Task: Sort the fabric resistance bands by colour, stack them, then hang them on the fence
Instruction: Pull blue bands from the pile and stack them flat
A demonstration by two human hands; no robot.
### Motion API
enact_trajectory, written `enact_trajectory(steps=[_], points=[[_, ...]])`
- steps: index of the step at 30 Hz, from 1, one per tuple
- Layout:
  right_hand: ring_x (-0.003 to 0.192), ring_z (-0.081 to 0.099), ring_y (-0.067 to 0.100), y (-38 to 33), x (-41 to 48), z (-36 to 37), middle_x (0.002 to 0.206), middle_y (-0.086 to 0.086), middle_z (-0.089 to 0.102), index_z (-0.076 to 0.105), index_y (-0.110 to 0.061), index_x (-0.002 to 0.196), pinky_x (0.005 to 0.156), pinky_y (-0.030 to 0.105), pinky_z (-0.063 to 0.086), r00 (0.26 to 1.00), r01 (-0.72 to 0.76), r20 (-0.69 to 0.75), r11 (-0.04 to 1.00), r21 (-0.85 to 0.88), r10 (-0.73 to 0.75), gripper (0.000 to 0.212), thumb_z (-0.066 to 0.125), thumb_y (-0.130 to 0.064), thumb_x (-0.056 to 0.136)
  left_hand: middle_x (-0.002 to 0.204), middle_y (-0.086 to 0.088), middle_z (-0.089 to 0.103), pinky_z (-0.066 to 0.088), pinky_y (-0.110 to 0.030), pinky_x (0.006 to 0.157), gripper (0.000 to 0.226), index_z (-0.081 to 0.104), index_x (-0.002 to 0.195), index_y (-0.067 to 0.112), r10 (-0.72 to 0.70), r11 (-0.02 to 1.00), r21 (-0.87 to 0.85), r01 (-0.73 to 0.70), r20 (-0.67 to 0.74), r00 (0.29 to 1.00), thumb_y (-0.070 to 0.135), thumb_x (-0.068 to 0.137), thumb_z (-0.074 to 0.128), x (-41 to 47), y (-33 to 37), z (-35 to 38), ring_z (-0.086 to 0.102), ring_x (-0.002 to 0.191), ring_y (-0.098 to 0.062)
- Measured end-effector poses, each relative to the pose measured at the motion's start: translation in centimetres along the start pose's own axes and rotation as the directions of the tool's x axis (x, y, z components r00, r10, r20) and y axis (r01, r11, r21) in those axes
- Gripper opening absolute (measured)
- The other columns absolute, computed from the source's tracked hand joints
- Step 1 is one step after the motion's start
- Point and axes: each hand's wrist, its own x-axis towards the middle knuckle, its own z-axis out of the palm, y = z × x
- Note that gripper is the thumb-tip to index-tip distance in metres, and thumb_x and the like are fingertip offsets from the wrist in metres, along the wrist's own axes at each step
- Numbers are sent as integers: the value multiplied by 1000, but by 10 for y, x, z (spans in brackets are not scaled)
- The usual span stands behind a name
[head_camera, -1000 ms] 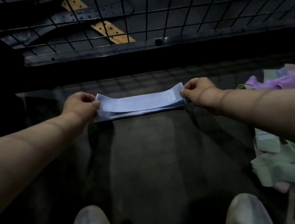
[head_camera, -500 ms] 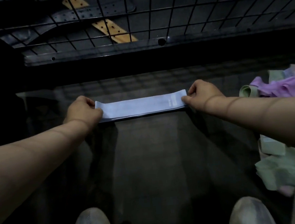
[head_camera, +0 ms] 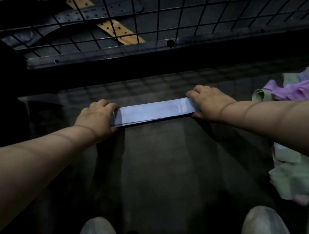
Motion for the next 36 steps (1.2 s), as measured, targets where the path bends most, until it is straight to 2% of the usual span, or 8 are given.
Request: enact_trajectory(steps=[8,13,15,18,22,29,32,36], points=[[128,39,33,2,0,4,139,12,36,32,-16,147,106,42,37,1000,-21,23,993,112,19,79,73,-35,83,134,-3,48,43,-42,95,64,47,133,25,33,999,-11,-33,-69,997,41,77,72,-2,2,3,49,121,-29],[124,44,31,6,-7,13,133,13,40,36,-10,139,104,39,41,975,-196,-13,882,429,223,91,83,-45,70,145,-7,32,34,-43,108,97,33,146,23,-129,977,-172,124,-23,991,56,67,80,-10,5,4,35,135,-30],[113,53,29,5,-9,17,123,11,50,47,-10,123,93,33,45,926,-298,-10,747,595,377,62,74,-45,80,146,-12,31,31,-42,111,93,34,147,17,-312,869,-416,269,-38,949,59,73,73,-13,9,8,33,136,-34],[106,57,28,0,-11,19,105,6,55,54,-13,101,81,26,37,847,-430,89,575,696,525,26,57,-38,96,143,-20,39,33,-38,112,57,48,140,11,-617,493,-730,474,90,782,43,93,55,-10,10,17,41,131,-39],[95,56,24,-7,-11,20,100,5,59,54,-15,88,78,26,36,828,-459,135,520,720,544,20,55,-33,98,123,-14,65,44,-35,101,32,69,119,7,-642,341,-816,467,161,750,23,100,48,-11,13,23,58,115,-35],[107,57,27,-8,-7,18,118,11,59,57,-13,104,87,30,42,816,-461,117,517,721,566,23,61,-33,94,124,-14,65,43,-32,100,32,68,122,7,-649,368,-807,461,132,749,22,99,51,-11,12,22,59,117,-33],[128,42,32,-3,-8,13,139,13,40,45,-12,135,107,37,36,915,-322,-35,779,538,403,64,72,-37,83,145,-15,38,30,-36,113,64,41,148,16,-572,626,-631,458,28,820,38,92,61,-12,11,17,38,135,-35],[138,34,30,2,-4,1,149,9,33,31,-14,150,114,39,29,987,131,-95,991,25,-128,91,76,-45,77,151,-5,31,25,-38,114,102,24,155,29,-44,989,-146,26,-125,991,54,72,77,-12,0,10,30,139,-27]])
